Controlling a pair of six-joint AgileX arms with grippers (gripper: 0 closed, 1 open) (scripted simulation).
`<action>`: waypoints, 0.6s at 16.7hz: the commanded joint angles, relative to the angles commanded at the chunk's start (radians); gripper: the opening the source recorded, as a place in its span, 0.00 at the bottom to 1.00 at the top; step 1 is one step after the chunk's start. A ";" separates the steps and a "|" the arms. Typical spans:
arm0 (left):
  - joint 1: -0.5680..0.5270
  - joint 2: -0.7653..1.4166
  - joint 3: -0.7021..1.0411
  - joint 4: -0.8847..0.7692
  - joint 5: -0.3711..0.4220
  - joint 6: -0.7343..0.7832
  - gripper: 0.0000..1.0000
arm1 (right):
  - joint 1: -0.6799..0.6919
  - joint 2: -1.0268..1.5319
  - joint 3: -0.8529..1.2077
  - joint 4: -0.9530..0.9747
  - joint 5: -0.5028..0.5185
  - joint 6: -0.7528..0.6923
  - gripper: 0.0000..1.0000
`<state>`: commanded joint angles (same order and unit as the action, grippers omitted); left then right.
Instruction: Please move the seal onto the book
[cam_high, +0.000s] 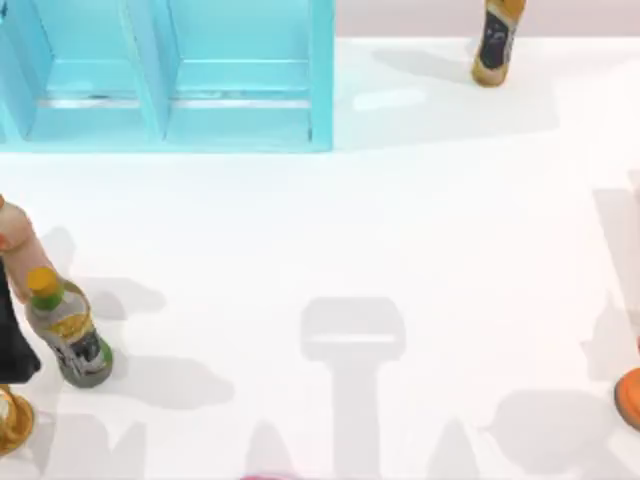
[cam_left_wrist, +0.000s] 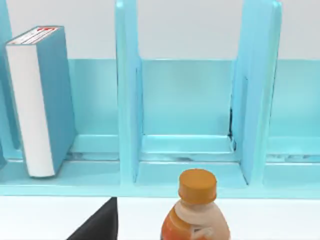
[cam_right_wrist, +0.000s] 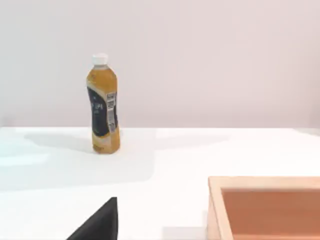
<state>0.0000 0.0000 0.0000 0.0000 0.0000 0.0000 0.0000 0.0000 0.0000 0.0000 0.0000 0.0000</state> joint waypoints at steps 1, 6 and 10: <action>0.000 0.000 0.000 0.000 0.000 0.000 1.00 | 0.000 0.000 0.000 0.000 0.000 0.000 1.00; 0.027 0.102 0.047 0.055 0.030 0.004 1.00 | 0.000 0.000 0.000 0.000 0.000 0.000 1.00; 0.089 0.351 0.156 0.188 0.101 0.013 1.00 | 0.000 0.000 0.000 0.000 0.000 0.000 1.00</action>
<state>0.0886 0.3511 0.1562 0.1883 0.1005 0.0130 0.0000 0.0000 0.0000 0.0000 0.0000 0.0000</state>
